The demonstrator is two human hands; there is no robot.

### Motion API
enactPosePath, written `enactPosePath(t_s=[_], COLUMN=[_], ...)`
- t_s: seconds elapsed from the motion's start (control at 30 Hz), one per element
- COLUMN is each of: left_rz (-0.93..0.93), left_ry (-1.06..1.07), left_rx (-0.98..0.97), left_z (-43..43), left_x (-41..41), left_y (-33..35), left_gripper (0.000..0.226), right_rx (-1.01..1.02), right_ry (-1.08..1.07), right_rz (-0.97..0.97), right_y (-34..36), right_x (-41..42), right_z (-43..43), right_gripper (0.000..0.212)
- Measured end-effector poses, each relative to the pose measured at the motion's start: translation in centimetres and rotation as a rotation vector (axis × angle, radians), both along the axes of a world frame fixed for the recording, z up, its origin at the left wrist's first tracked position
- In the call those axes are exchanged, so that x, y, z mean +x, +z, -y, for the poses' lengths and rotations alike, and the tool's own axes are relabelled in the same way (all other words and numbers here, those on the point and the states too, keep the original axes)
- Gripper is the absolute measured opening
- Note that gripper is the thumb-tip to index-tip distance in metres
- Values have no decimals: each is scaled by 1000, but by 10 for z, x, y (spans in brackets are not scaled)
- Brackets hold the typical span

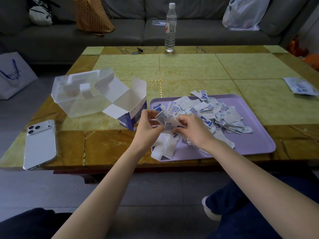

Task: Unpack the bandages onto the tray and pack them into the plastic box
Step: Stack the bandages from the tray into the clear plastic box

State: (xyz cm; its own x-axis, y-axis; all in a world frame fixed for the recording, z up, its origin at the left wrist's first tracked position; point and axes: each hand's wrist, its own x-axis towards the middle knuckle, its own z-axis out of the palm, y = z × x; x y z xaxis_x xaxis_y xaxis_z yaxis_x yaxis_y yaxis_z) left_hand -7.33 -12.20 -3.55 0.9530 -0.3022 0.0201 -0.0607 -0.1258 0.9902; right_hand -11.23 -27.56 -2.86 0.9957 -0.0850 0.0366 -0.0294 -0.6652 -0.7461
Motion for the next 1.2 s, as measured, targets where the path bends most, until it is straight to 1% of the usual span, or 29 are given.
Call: enactPosePath(t_s=[0.07, 0.1, 0.17, 0.23, 0.3, 0.33, 0.4, 0.47, 0.53, 0.63, 0.67, 0.73, 0.83, 0.87, 0.9, 0.97, 1.03, 1.07, 1.2], left_rz=[109, 185, 372, 508, 539, 545, 578, 610, 598, 552, 534, 537, 635, 622, 578, 472, 439, 437, 416], left_ry=[-23, -31, -34, -92, -196, -236, -272, -286, -323, -353, -351, -327, -211, -189, -182, -188, -183, -190, -278], left_rx=[83, 141, 312, 525, 723, 795, 896, 956, 961, 837, 793, 774, 958, 991, 990, 899, 828, 820, 927], left_z=[-1, -1, -2, -3, -3, -3, -1, 1, 5, 13, 15, 15, 7, 4, 3, 3, 5, 6, 10], left_x=[-2, -4, -6, -7, -8, -9, -11, -12, -13, -18, -19, -19, -15, -14, -15, -17, -17, -17, -18], left_y=[4, 4, 1, -6, -16, -20, -28, -31, -32, -30, -29, -28, -32, -32, -31, -26, -23, -23, -25], left_gripper=[42, 45, 51, 50, 44, 41, 36, 32, 31, 31, 31, 32, 30, 28, 25, 15, 8, 8, 14], right_rx=[-250, -348, -448, -482, -478, -462, -438, -401, -327, -173, -151, -200, -403, -451, -460, -391, -321, -315, -364], right_ry=[35, 51, 68, 73, 93, 110, 121, 101, 72, 26, 12, 4, 45, 65, 73, 50, 27, 39, 146], right_rz=[27, 30, 21, 16, 24, 30, 40, 58, 89, 134, 153, 176, 148, 135, 127, 130, 139, 129, 69], right_y=[0, 0, -5, -13, -24, -28, -36, -42, -46, -49, -49, -48, -51, -52, -53, -51, -47, -47, -51], right_x=[-7, -9, -13, -14, -15, -15, -16, -17, -19, -21, -22, -23, -27, -29, -30, -31, -30, -29, -27], right_z=[3, 3, 0, -1, 0, 0, 1, 0, -3, -10, -10, -8, -3, -3, -3, -5, -9, -10, -13], right_gripper=[5, 7, 13, 14, 17, 22, 35, 42, 43, 38, 37, 36, 35, 35, 35, 36, 38, 41, 53])
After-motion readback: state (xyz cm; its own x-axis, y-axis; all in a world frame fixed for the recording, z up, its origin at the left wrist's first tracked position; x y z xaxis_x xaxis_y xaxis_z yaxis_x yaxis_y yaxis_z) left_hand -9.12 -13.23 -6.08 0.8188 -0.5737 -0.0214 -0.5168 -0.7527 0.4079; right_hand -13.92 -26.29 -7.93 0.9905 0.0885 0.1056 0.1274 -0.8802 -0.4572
